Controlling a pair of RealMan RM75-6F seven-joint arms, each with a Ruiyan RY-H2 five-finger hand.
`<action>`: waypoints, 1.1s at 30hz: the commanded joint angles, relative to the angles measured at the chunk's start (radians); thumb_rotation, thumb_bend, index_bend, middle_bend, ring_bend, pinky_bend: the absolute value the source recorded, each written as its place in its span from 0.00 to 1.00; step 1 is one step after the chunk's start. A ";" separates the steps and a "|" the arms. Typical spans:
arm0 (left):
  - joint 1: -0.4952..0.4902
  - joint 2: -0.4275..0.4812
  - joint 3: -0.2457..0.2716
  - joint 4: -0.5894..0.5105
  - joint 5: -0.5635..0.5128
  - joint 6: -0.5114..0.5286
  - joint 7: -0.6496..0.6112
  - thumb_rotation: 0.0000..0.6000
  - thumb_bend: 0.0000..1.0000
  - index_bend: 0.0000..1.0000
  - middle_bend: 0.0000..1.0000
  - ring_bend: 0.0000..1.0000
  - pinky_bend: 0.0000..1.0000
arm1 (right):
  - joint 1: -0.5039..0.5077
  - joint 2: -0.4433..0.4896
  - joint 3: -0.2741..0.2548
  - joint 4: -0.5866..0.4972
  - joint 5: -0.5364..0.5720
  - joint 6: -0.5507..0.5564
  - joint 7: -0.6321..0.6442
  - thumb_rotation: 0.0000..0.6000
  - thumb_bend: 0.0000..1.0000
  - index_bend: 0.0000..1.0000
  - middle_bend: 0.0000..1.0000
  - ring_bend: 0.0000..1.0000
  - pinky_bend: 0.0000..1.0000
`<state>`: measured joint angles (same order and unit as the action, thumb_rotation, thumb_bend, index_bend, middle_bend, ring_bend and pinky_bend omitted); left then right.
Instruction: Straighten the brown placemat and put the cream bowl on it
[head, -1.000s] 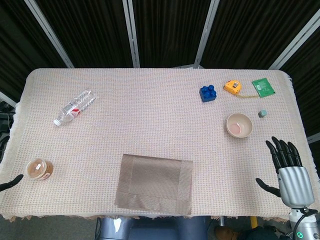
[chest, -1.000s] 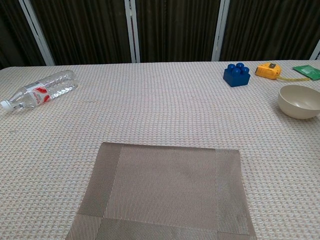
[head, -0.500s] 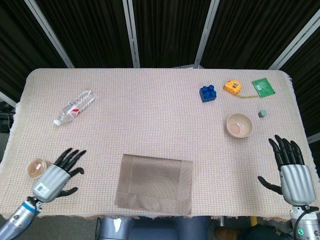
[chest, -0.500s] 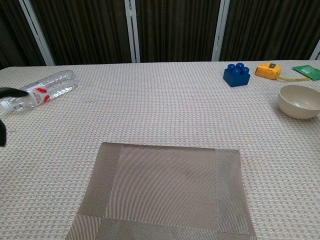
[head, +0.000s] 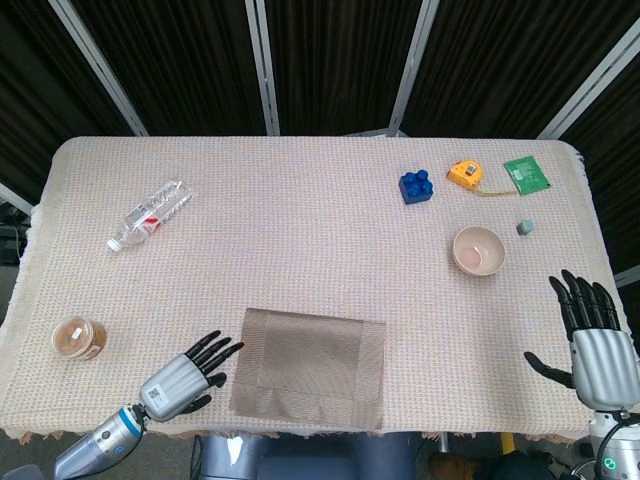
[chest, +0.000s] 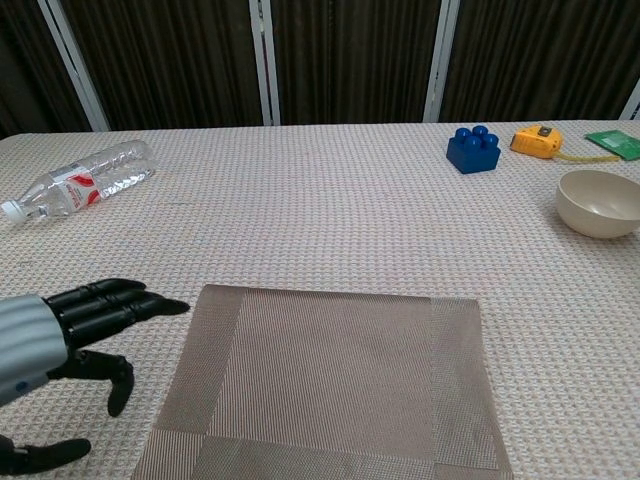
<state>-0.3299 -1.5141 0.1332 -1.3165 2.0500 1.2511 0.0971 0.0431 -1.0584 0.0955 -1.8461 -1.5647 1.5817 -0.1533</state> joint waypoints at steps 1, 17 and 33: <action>-0.017 -0.055 0.020 0.049 0.017 -0.015 0.021 1.00 0.32 0.50 0.00 0.00 0.00 | 0.000 -0.001 0.000 0.000 0.001 -0.001 -0.001 1.00 0.00 0.00 0.00 0.00 0.00; -0.033 -0.123 0.063 0.143 -0.001 -0.005 0.053 1.00 0.36 0.50 0.00 0.00 0.00 | 0.005 0.000 0.005 0.009 0.020 -0.011 0.013 1.00 0.00 0.00 0.00 0.00 0.00; -0.033 -0.134 0.096 0.180 -0.023 0.026 0.046 1.00 0.37 0.50 0.00 0.00 0.00 | 0.005 0.003 0.004 0.007 0.018 -0.010 0.014 1.00 0.00 0.00 0.00 0.00 0.00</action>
<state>-0.3627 -1.6461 0.2276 -1.1380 2.0272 1.2775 0.1425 0.0481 -1.0559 0.0994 -1.8396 -1.5464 1.5720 -0.1389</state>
